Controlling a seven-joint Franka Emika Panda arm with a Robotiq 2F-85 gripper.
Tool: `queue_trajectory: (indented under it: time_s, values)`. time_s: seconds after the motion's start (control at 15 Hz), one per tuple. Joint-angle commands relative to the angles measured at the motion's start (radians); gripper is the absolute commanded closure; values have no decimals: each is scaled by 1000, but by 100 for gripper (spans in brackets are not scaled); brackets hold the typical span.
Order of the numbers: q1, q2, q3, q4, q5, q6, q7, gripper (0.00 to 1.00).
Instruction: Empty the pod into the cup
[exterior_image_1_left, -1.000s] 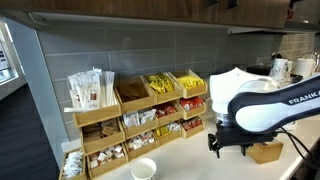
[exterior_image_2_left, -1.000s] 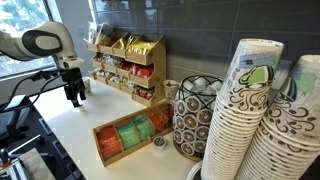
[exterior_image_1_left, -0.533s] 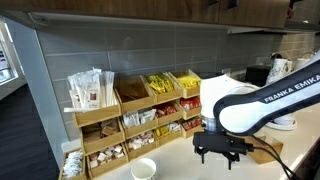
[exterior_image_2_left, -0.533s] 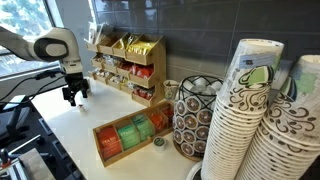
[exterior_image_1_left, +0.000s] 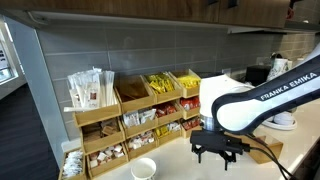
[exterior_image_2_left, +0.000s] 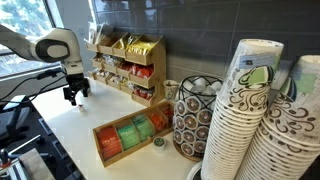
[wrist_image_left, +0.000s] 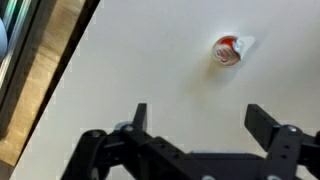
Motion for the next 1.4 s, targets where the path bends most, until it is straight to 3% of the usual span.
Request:
queue_trajectory:
  time_s: [0.0,0.53,0.93,1.33]
  values:
    - [35,11,-31,-15,43,49,15,0]
    - [75,46,-69,-99,290,246,25,0]
    - [106,92,-110,-120,540,253,-16,0]
    - [104,131,-123,-130,826,305,-168,0]
